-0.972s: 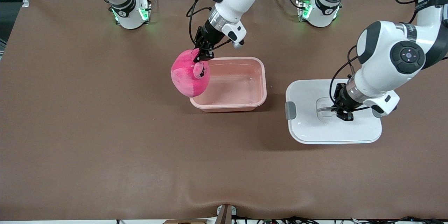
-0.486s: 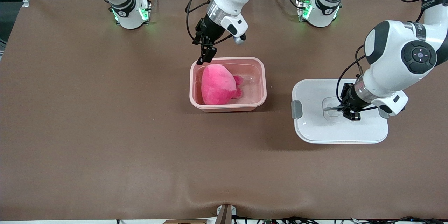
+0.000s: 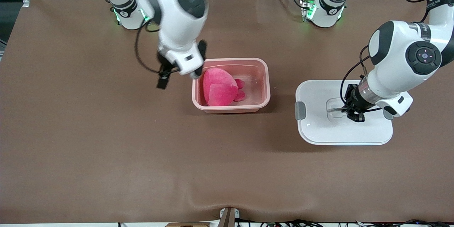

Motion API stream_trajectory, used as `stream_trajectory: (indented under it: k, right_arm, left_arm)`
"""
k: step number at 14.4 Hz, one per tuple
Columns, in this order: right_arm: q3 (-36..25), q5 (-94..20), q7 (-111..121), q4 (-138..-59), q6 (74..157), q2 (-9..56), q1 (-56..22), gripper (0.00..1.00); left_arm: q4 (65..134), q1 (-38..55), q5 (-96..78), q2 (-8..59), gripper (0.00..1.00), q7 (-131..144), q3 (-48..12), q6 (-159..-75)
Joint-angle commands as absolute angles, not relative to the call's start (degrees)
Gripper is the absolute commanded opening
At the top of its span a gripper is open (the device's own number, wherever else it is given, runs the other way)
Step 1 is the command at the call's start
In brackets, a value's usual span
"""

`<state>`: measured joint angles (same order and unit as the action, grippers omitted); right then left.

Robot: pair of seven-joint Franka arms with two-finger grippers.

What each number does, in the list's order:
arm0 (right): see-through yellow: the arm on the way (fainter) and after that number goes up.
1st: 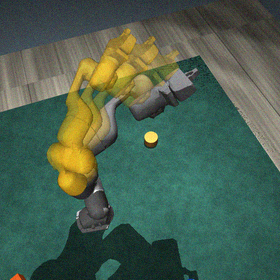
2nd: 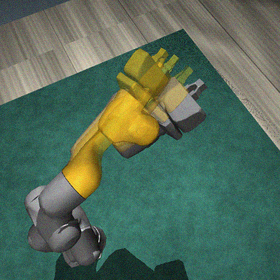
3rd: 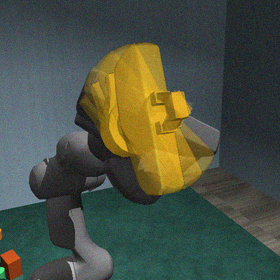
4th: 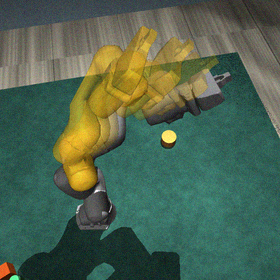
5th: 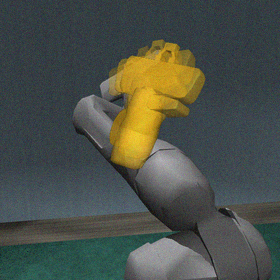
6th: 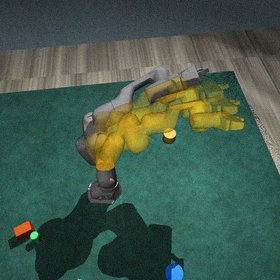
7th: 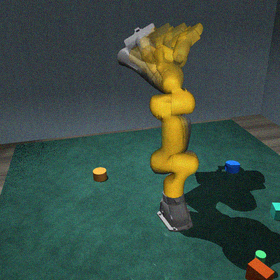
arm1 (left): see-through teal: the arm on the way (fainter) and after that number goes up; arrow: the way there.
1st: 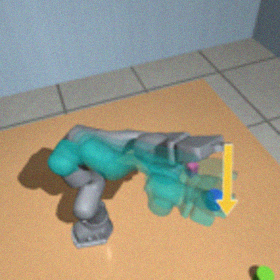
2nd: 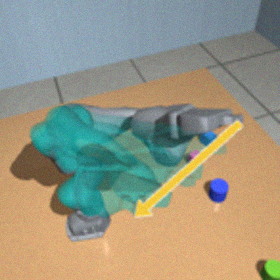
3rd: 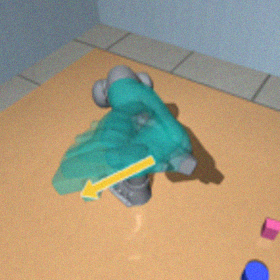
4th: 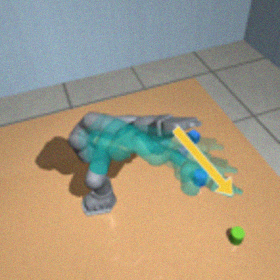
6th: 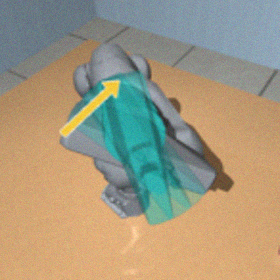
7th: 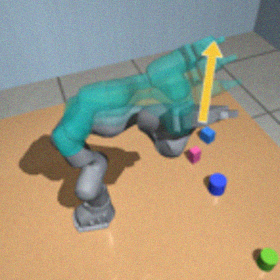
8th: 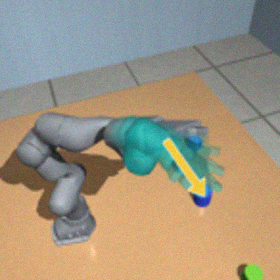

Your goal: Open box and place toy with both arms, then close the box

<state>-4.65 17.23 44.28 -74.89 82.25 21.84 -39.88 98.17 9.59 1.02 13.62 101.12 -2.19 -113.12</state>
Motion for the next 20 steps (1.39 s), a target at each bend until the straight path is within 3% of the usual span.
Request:
stream_trajectory:
  k: [1,14,20]
  right_arm:
    - [-3.6,15.9,38.6,-75.3,81.7,21.0,-35.9,1.00]
    - [-3.6,10.6,32.2,-76.0,80.8,20.8,-14.7,1.00]
    - [-3.6,8.8,27.5,-76.5,82.2,19.3,-10.8,1.00]
  left_arm:
    - [99.9,9.0,2.0,11.7,0.00,100.5,-2.8,-113.3]
    - [99.8,9.6,2.0,11.9,0.00,100.5,-2.8,-113.3]
    - [99.8,9.8,1.6,11.8,0.00,101.1,-4.2,-113.2]
